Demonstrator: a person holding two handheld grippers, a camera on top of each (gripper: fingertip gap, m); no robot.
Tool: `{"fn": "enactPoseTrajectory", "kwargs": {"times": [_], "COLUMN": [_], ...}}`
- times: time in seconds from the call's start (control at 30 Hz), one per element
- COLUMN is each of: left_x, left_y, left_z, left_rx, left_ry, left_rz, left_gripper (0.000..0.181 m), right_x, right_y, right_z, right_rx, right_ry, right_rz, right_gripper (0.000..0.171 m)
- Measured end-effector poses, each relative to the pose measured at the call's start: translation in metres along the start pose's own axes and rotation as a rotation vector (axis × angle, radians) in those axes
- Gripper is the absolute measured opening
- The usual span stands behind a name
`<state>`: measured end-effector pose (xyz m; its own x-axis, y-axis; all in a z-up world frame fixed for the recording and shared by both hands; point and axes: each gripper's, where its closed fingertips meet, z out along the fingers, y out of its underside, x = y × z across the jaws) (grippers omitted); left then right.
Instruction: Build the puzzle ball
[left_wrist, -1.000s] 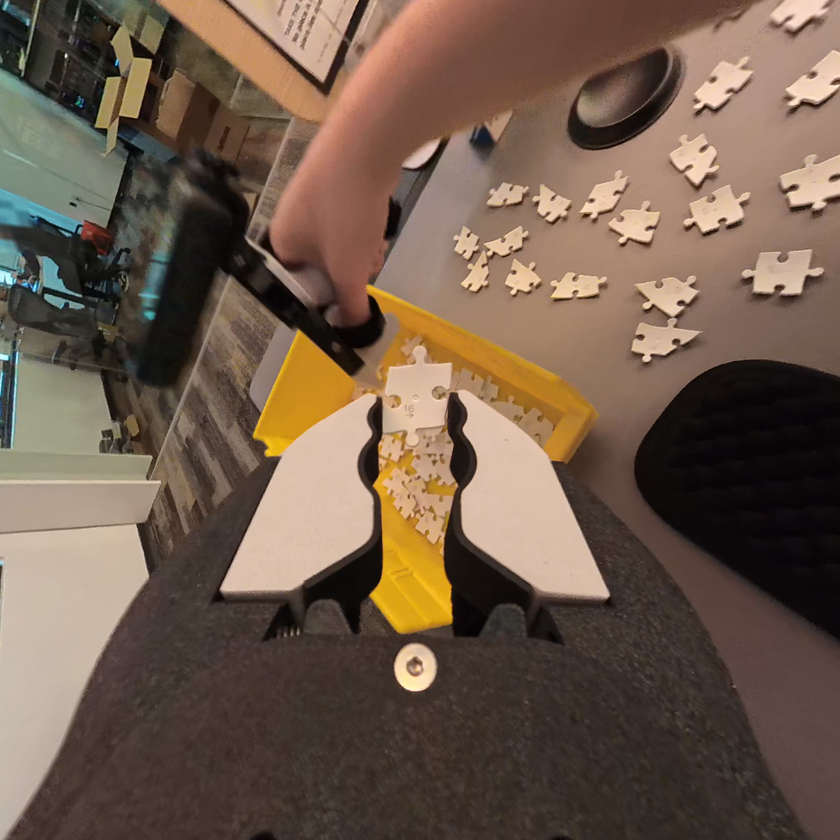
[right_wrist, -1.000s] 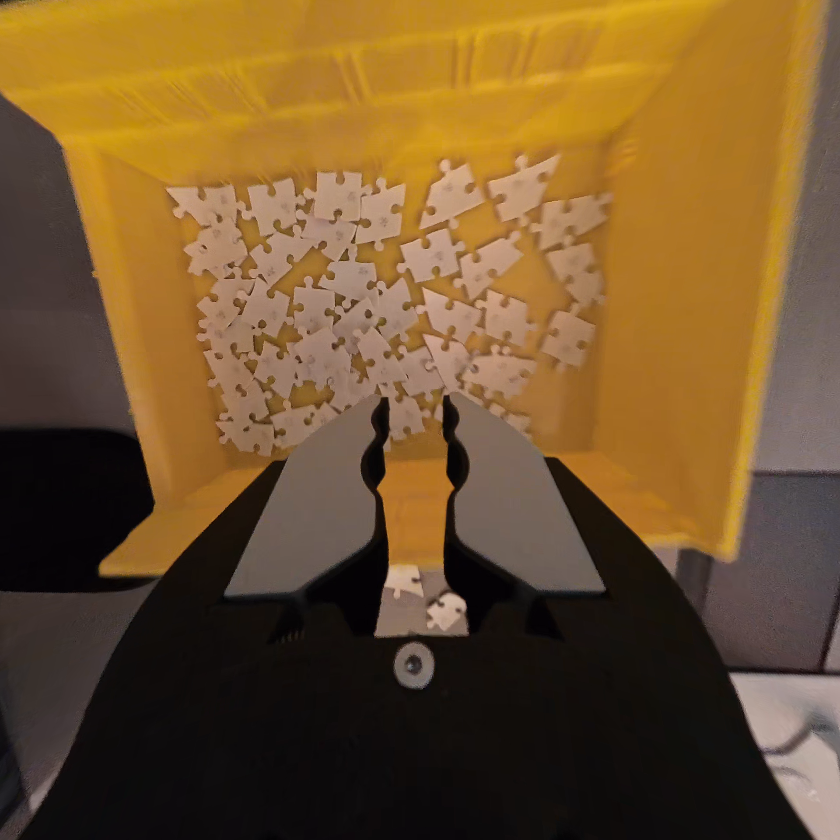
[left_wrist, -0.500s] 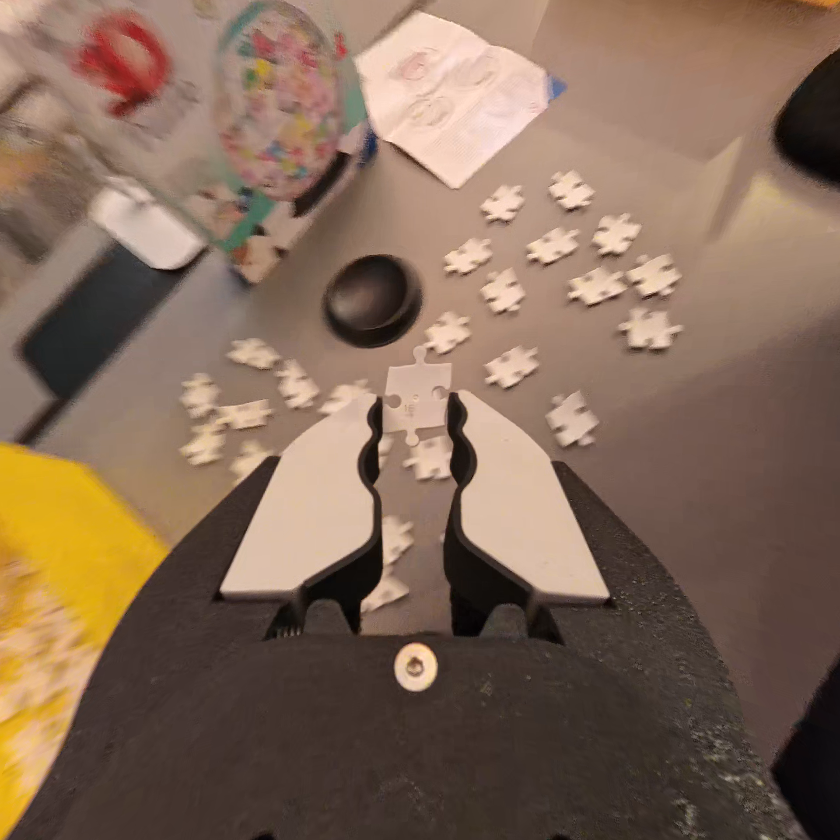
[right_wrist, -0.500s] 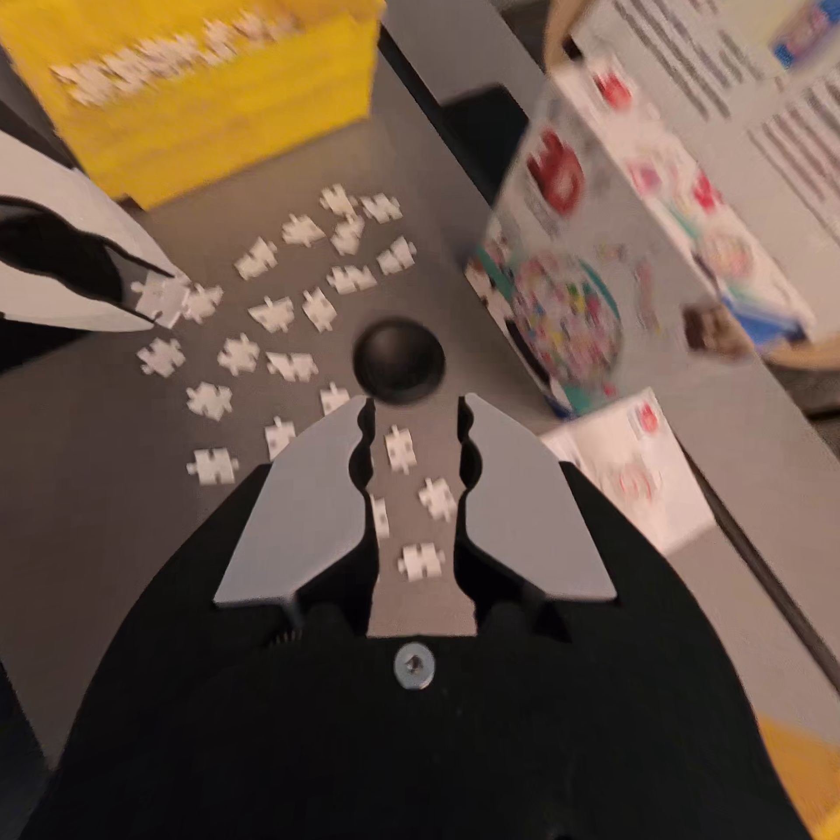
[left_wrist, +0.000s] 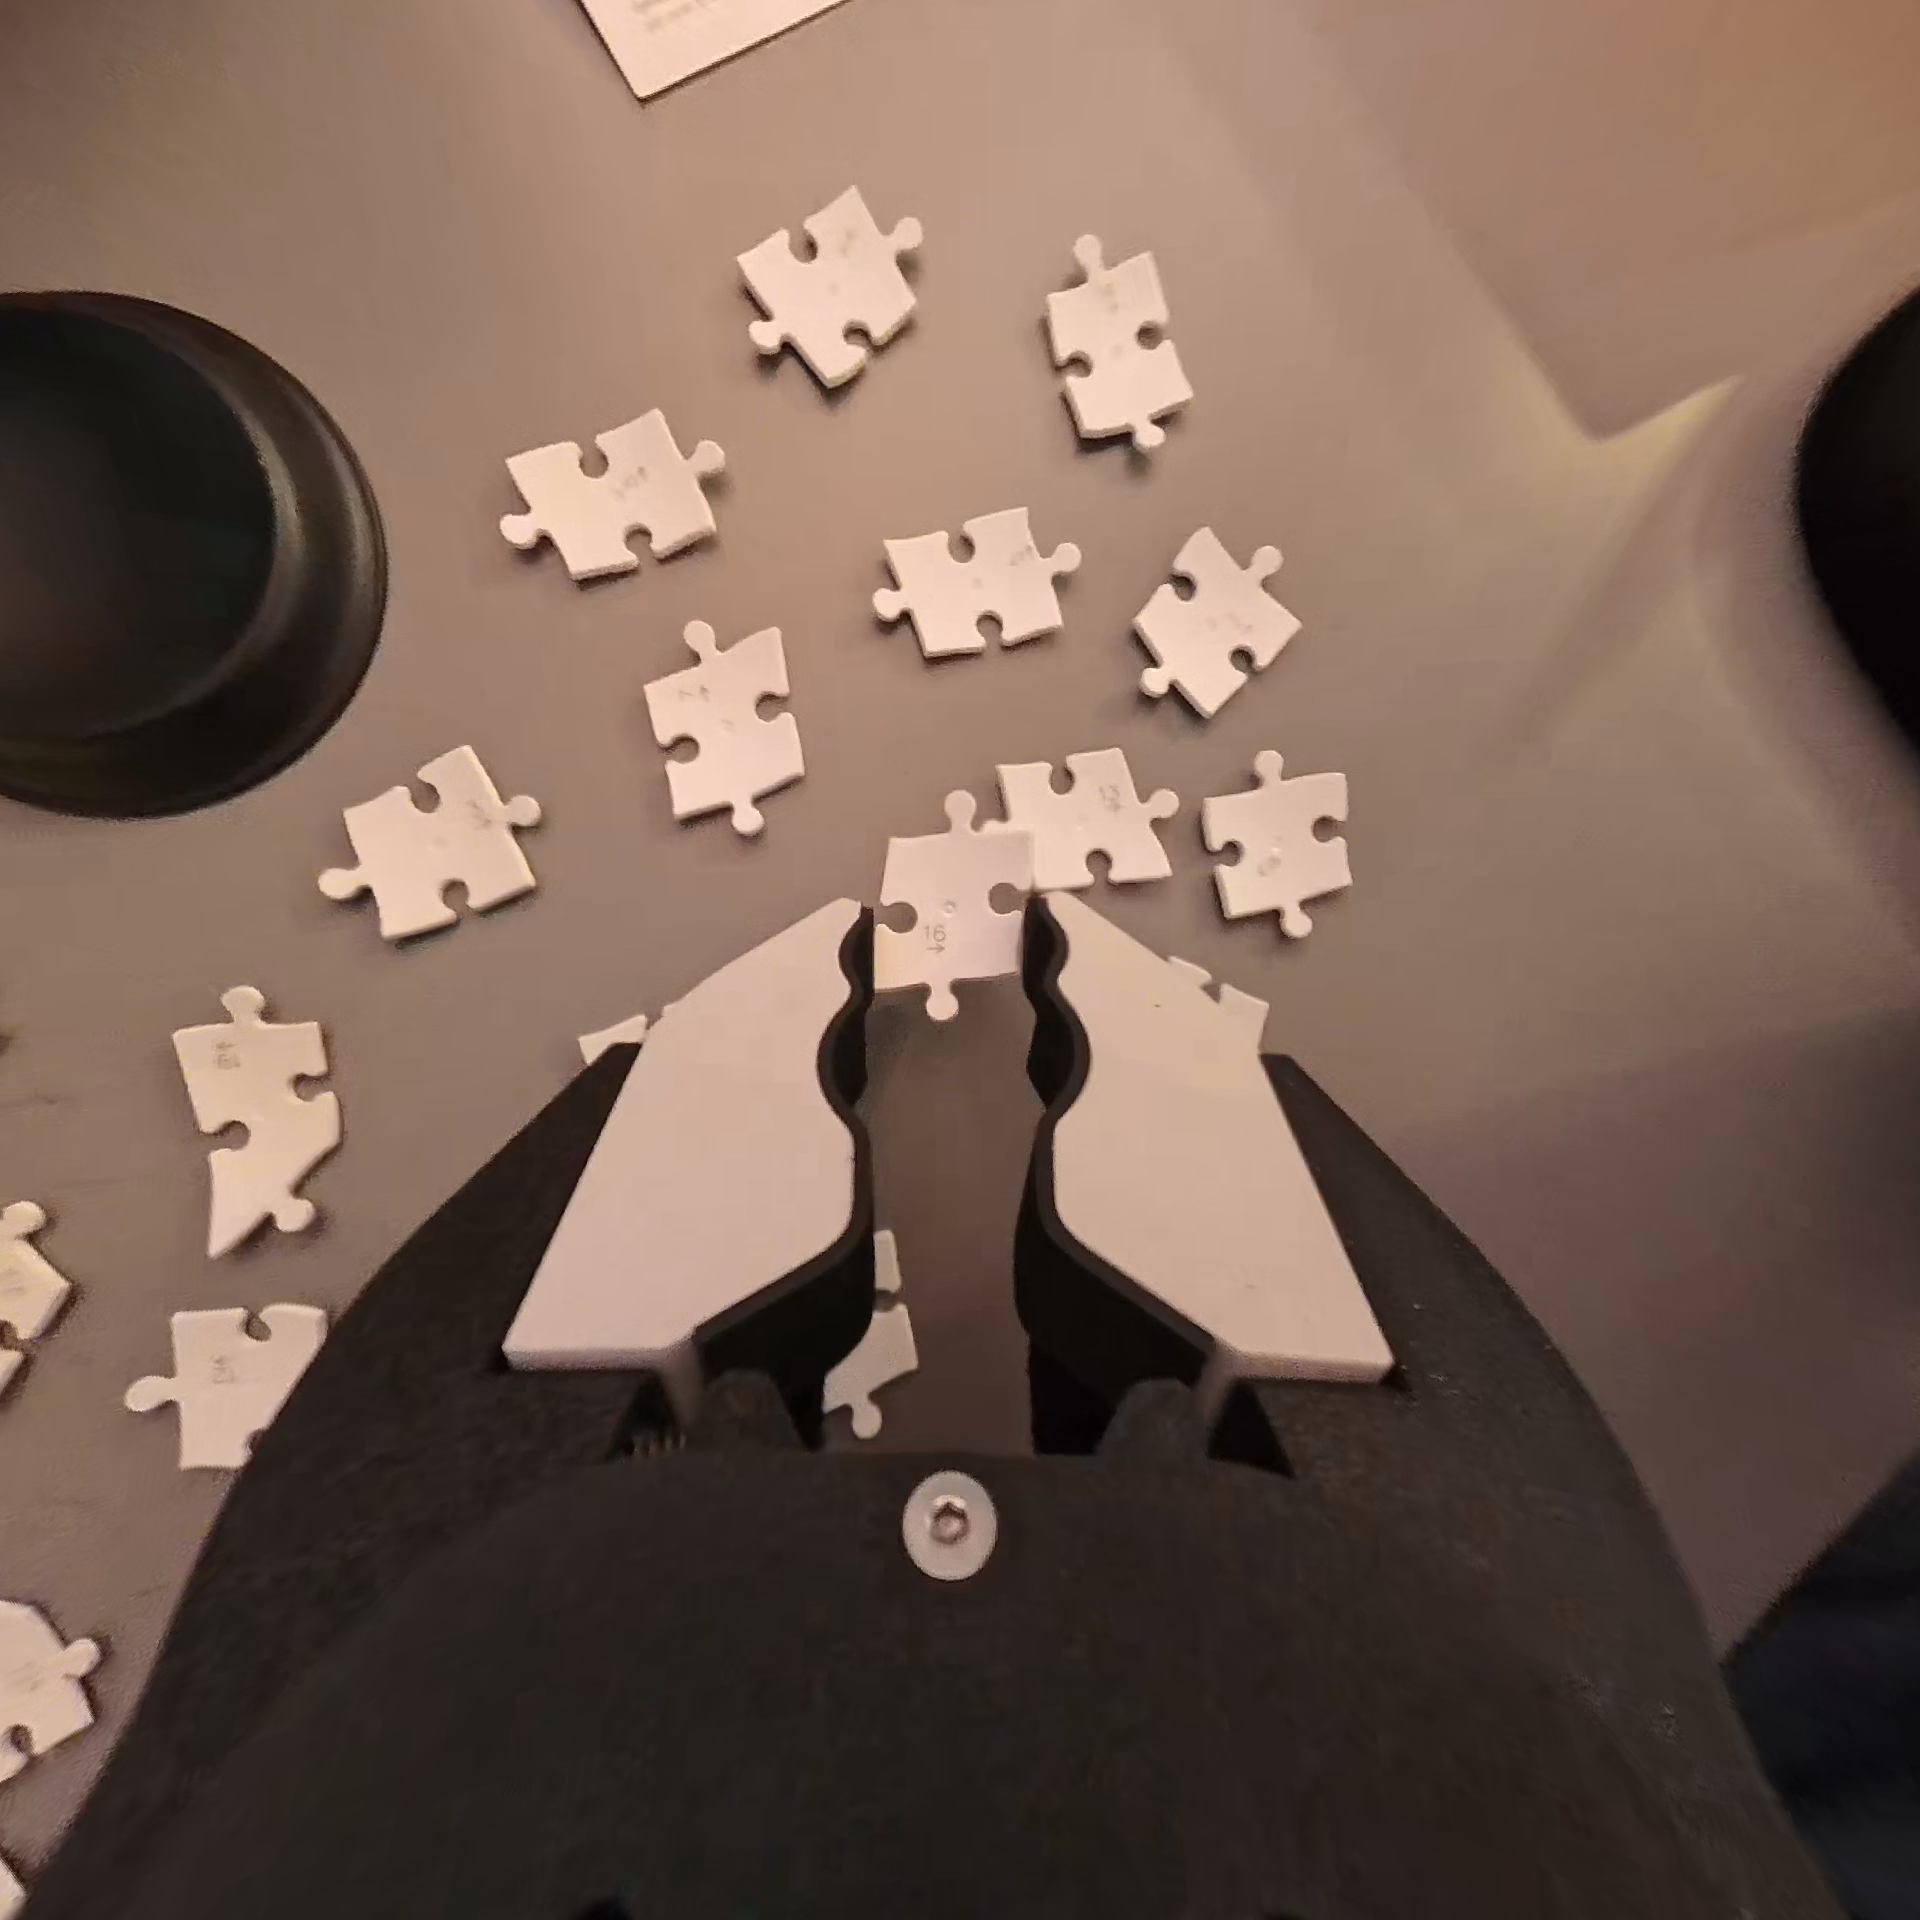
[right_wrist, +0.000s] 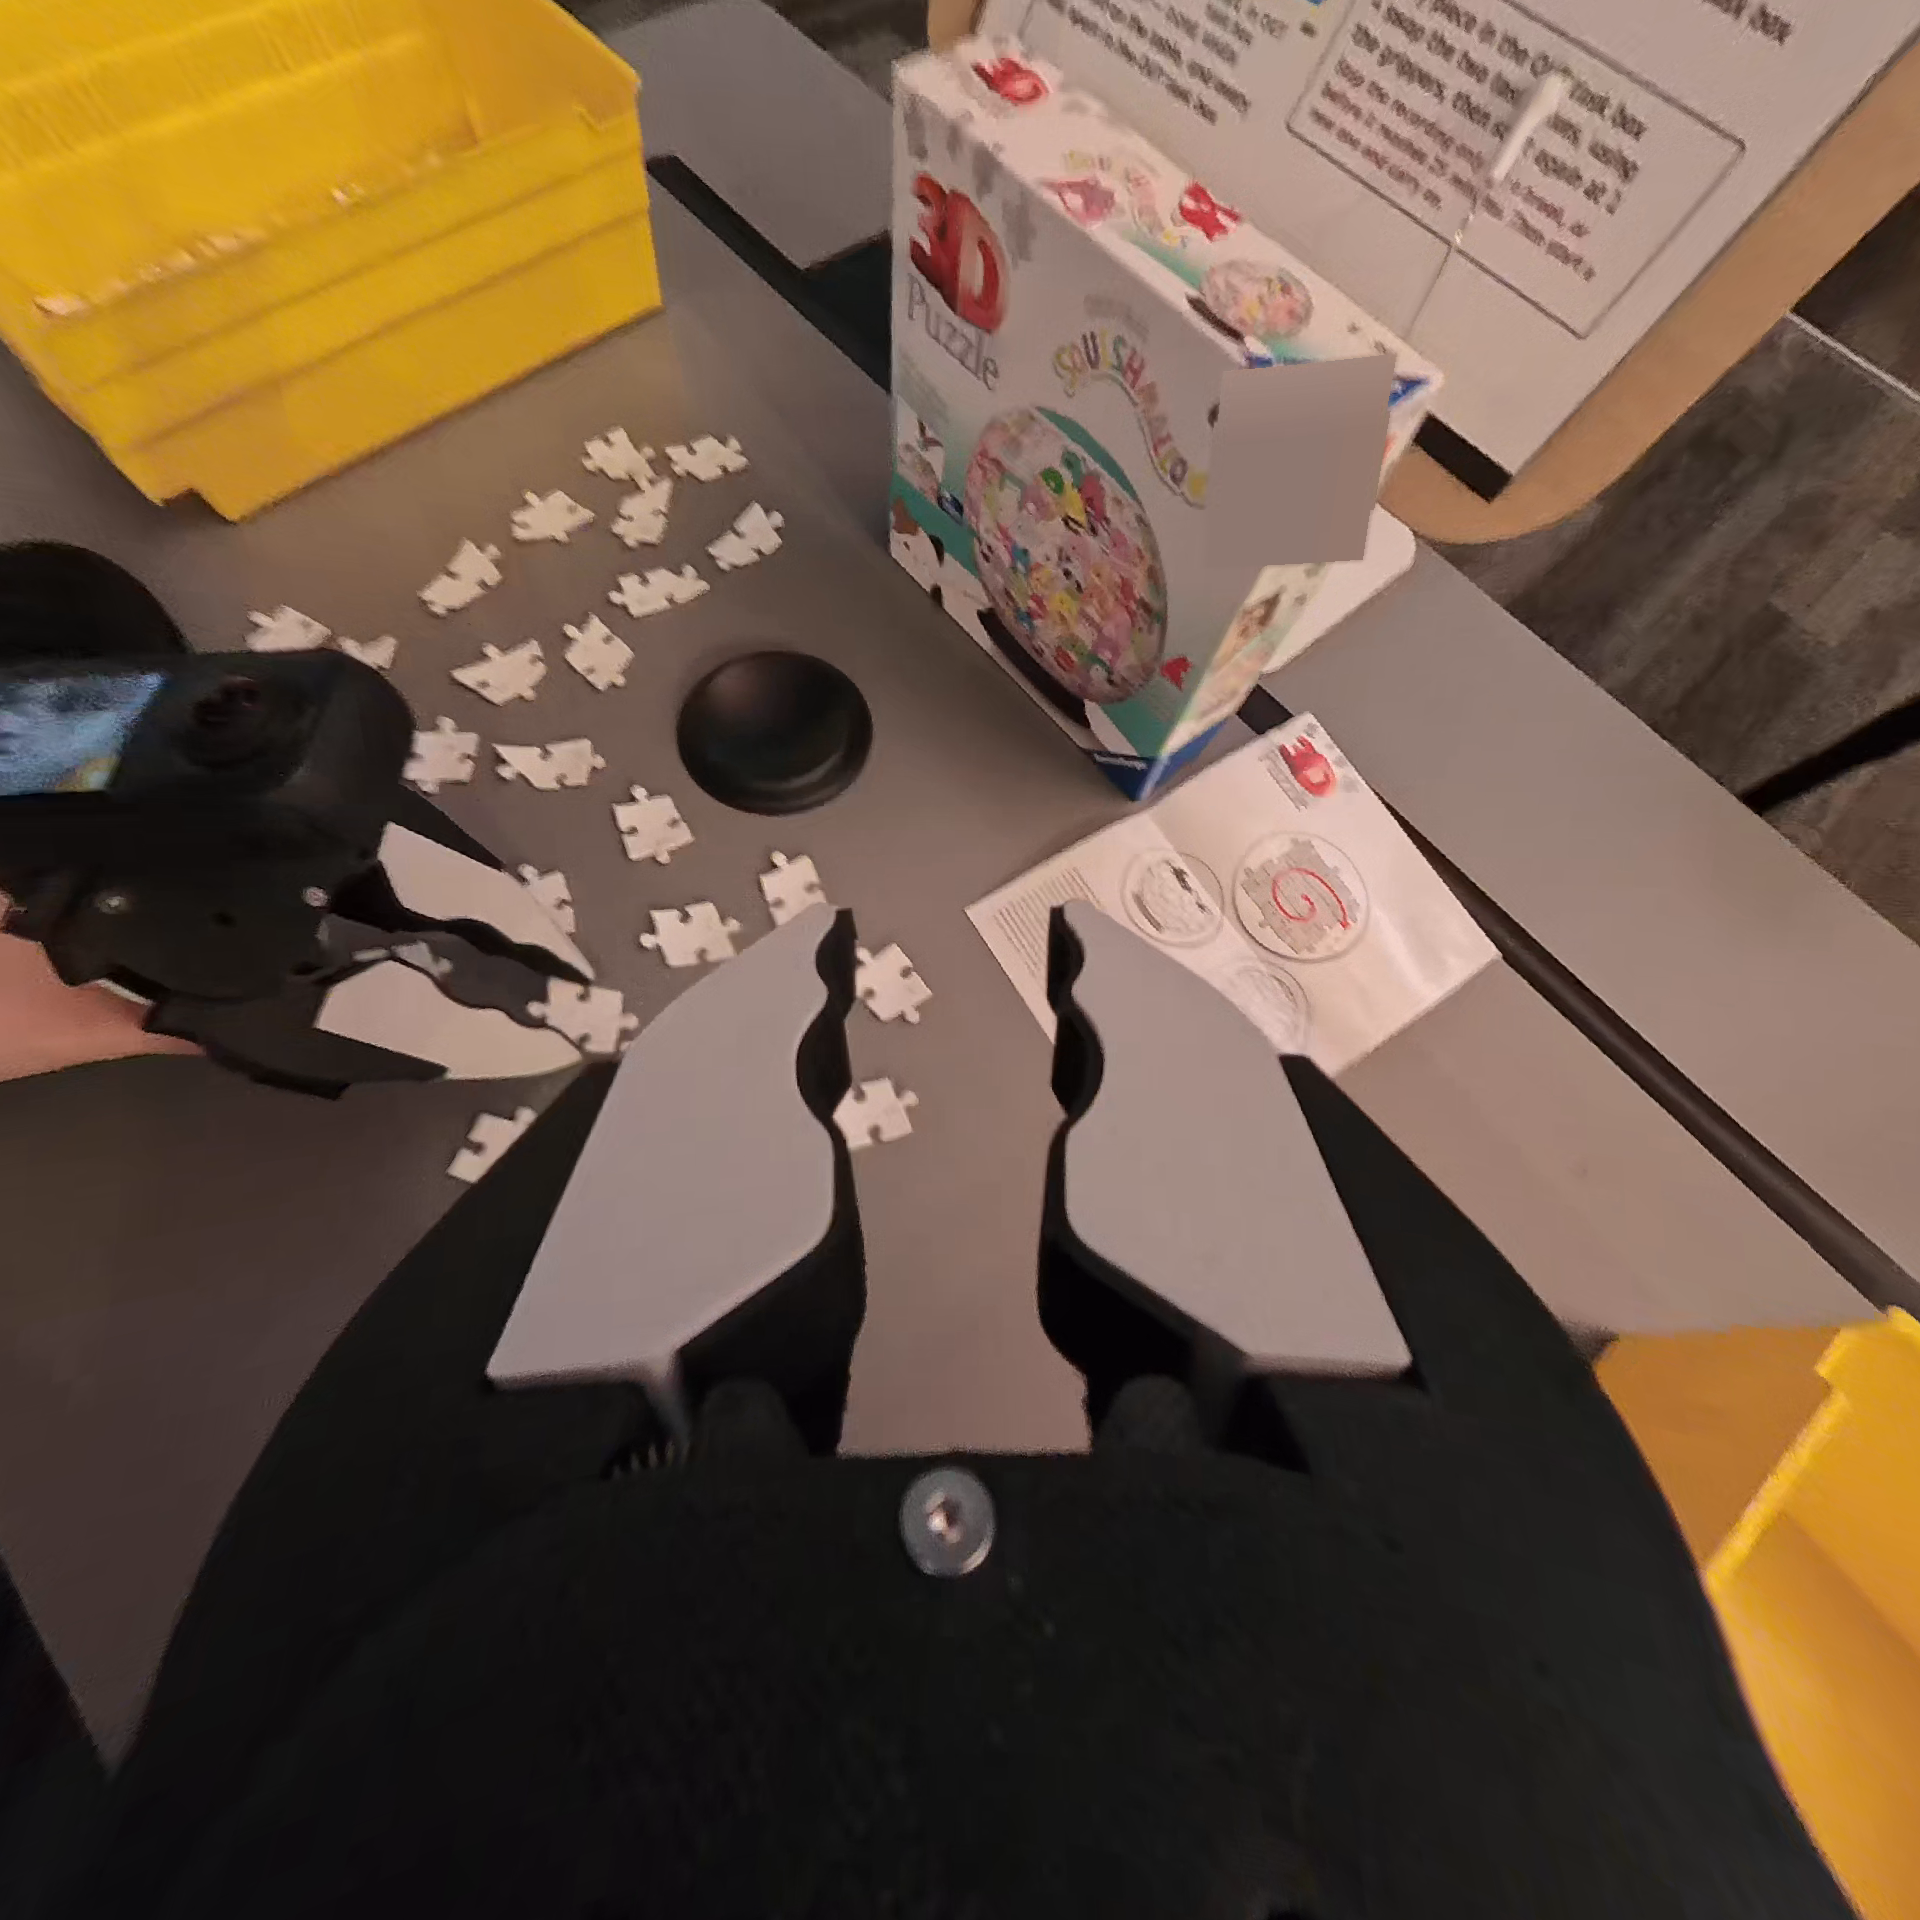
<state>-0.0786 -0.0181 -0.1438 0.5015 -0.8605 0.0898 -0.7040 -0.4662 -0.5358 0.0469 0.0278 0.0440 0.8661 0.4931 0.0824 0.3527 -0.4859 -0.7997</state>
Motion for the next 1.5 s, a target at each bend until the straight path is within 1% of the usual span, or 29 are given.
{"fn": "enactPoseTrajectory", "kwargs": {"times": [0.1, 0.17, 0.33, 0.37, 0.4, 0.47, 0.57, 0.7, 0.77, 0.9, 0.97, 1.0, 1.03, 1.07, 1.17, 1.23, 1.3, 1.33, 1.4, 1.5], "left_x": [-0.006, -0.008, -0.008, -0.008, -0.008, -0.009, -0.019, -0.051, -0.073, -0.116, -0.139, -0.151, -0.163, -0.176, -0.219, -0.248, -0.280, -0.296, -0.321, -0.347], "left_y": [0.000, 0.001, 0.005, 0.006, 0.007, 0.005, -0.005, -0.020, -0.026, -0.033, -0.030, -0.027, -0.024, -0.021, -0.007, 0.003, 0.011, 0.012, 0.014, 0.007], "left_z": [0.006, 0.010, 0.014, 0.013, 0.010, -0.002, -0.038, -0.106, -0.145, -0.225, -0.257, -0.271, -0.283, -0.292, -0.307, -0.305, -0.304, -0.303, -0.297, -0.283], "left_rx": [-0.017, -0.028, -0.039, -0.042, -0.048, -0.033, 0.073, 0.272, 0.388, 0.649, 0.756, 0.794, 0.820, 0.834, 0.780, 0.691, 0.631, 0.616, 0.573, 0.545], "left_ry": [-0.082, -0.122, -0.147, -0.146, -0.140, -0.133, -0.139, -0.171, -0.205, -0.224, -0.237, -0.244, -0.254, -0.269, -0.317, -0.335, -0.394, -0.428, -0.441, -0.371], "left_rz": [0.005, 0.010, -0.022, -0.029, -0.034, -0.033, -0.047, -0.097, -0.122, -0.149, -0.136, -0.126, -0.111, -0.090, -0.033, 0.004, 0.043, 0.052, 0.067, 0.087], "left_gripper": [0.027, 0.027, 0.028, 0.033, 0.042, 0.044, 0.042, 0.042, 0.044, 0.047, 0.054, 0.053, 0.052, 0.051, 0.050, 0.049, 0.047, 0.044, 0.043, 0.040], "right_x": [0.010, 0.012, 0.020, 0.021, 0.022, 0.024, 0.027, 0.030, 0.032, 0.032, 0.028, 0.026, 0.023, 0.020, 0.022, 0.021, 0.009, 0.000, -0.019, -0.042], "right_y": [0.012, 0.014, 0.018, 0.019, 0.020, 0.020, 0.019, 0.008, -0.006, -0.048, -0.065, -0.070, -0.073, -0.074, -0.072, -0.073, -0.080, -0.086, -0.100, -0.118], "right_z": [0.001, 0.002, 0.001, 0.001, 0.000, -0.002, -0.008, -0.017, -0.025, -0.050, -0.063, -0.067, -0.067, -0.065, -0.049, -0.040, -0.038, -0.041, -0.051, -0.059], "right_rx": [-0.060, -0.058, -0.048, -0.048, -0.046, -0.035, -0.013, 0.063, 0.147, 0.406, 0.526, 0.564, 0.583, 0.586, 0.538, 0.514, 0.522, 0.546, 0.630, 0.729], "right_ry": [0.055, 0.047, 0.044, 0.042, 0.043, 0.045, 0.059, 0.080, 0.101, 0.145, 0.158, 0.157, 0.150, 0.140, 0.168, 0.201, 0.180, 0.154, 0.111, 0.099], "right_rz": [-0.002, 0.006, 0.044, 0.046, 0.050, 0.058, 0.069, 0.065, 0.062, 0.035, 0.013, 0.006, -0.001, -0.016, -0.048, -0.090, -0.134, -0.149, -0.169, -0.208], "right_gripper": [0.037, 0.037, 0.037, 0.037, 0.037, 0.037, 0.037, 0.037, 0.037, 0.037, 0.037, 0.037, 0.040, 0.048, 0.050, 0.054, 0.056, 0.056, 0.057, 0.059]}}
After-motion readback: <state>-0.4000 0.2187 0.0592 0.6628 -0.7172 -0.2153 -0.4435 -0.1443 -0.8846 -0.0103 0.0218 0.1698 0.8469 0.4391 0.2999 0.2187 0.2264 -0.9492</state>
